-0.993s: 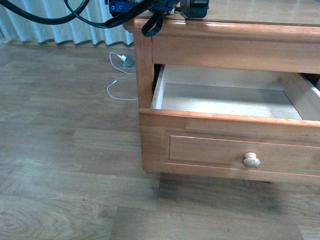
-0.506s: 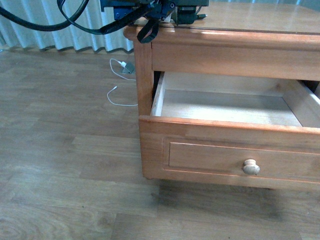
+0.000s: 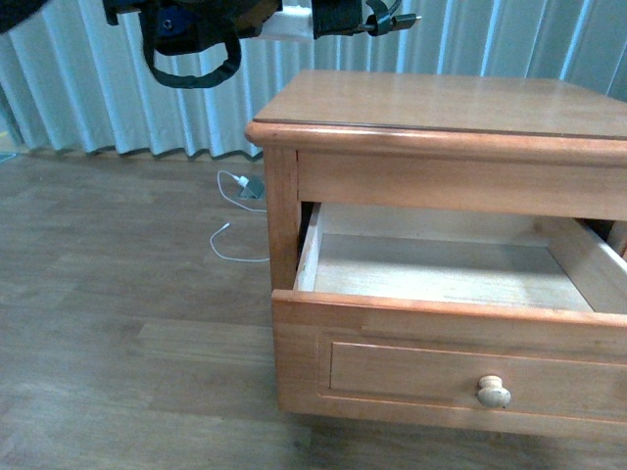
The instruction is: Put charger into drawer
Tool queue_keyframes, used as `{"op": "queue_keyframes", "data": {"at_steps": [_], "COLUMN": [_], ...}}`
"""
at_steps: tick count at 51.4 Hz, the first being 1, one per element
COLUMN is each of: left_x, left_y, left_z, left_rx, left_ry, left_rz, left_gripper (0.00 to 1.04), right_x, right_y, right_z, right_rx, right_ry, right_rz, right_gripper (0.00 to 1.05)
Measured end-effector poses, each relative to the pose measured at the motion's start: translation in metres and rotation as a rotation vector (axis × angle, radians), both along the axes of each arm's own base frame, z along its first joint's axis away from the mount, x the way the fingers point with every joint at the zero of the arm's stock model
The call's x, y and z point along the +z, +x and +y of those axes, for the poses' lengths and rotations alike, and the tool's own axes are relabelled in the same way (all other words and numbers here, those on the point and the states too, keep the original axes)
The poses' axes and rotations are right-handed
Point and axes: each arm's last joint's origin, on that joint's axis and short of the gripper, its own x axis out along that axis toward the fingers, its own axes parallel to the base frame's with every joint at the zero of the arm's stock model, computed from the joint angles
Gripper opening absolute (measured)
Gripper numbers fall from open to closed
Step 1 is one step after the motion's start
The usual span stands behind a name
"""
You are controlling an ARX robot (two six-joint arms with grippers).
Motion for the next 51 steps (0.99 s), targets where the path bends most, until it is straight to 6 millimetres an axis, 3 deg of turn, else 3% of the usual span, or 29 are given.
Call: {"op": "queue_keyframes", "data": {"at_steps": [8,15,23,32,45,51], "left_x": [-0.002,-0.020,-0.052,-0.096,-0.133,-0.139], "left_y": [-0.031,-0.037,-0.028,0.000,0.030,0.033], "left_z": [0.009,0.005,-0.009,-0.034,-0.060,-0.066], "left_rx": [-0.070,-0.101,-0.121,-0.140,-0.154,-0.161], "left_ry": [0.006,0.039,0.079,0.113,0.108,0.112], "left_rz": [0.018,0.073,0.150,0.242,0.339,0.355], "left_gripper": [0.68,0.68,0.68,0.68,0.68,0.85], "right_x": [0.000,0.000,0.000,0.000,0.000,0.000], "right_y": [0.000,0.000,0.000,0.000,0.000,0.000], "right_z": [0.000,0.000,0.000,0.000,0.000,0.000], "right_rx": [0.000,0.000,0.001,0.000,0.001,0.000], "right_ry": [0.000,0.000,0.000,0.000,0.000,0.000], "right_rz": [0.000,0.000,0.000,0.000,0.000,0.000], "right_gripper": [0.97,0.97,0.97,0.97,0.97,0.97]}}
